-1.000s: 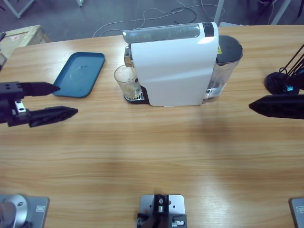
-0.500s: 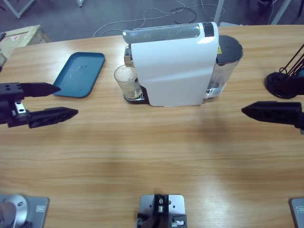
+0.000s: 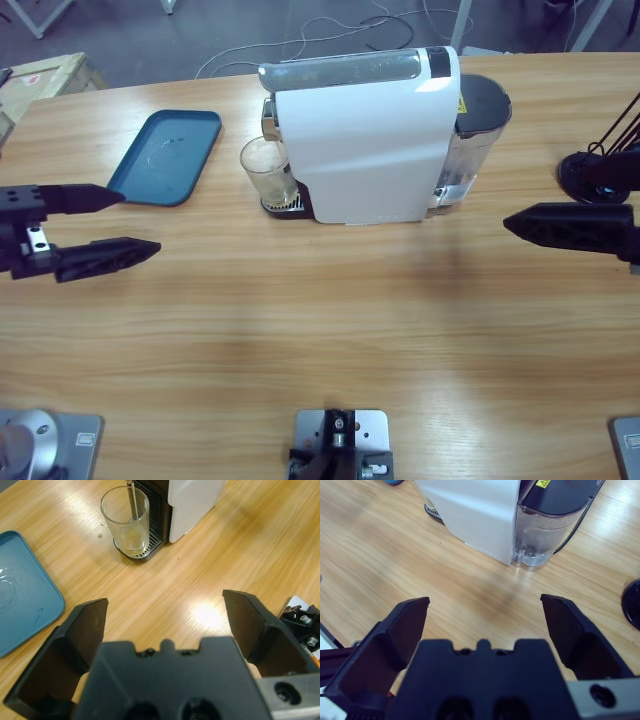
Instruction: Pour coffee
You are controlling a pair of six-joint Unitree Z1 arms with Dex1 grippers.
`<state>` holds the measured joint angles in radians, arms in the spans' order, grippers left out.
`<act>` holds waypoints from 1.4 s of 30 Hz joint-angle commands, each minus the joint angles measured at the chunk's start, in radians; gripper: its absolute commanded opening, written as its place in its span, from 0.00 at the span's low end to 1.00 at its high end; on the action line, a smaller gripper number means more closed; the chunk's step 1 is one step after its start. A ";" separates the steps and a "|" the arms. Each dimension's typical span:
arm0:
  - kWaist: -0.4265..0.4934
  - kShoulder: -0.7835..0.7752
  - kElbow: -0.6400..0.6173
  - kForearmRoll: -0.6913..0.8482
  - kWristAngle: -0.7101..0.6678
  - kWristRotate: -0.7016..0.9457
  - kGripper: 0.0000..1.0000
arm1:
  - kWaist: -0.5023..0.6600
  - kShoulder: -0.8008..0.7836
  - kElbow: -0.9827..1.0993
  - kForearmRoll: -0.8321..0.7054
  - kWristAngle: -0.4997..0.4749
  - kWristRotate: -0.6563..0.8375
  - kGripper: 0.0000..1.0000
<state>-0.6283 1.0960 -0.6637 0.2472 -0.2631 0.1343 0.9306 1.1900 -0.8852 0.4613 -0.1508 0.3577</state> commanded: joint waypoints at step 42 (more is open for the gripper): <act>-0.010 0.019 0.044 0.004 -0.001 0.015 1.00 | 0.011 0.064 0.063 -0.058 0.062 0.003 1.00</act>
<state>-0.6285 1.0841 -0.6570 0.2663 -0.2630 0.1348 0.9306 1.2017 -0.8665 0.4284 -0.1166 0.3570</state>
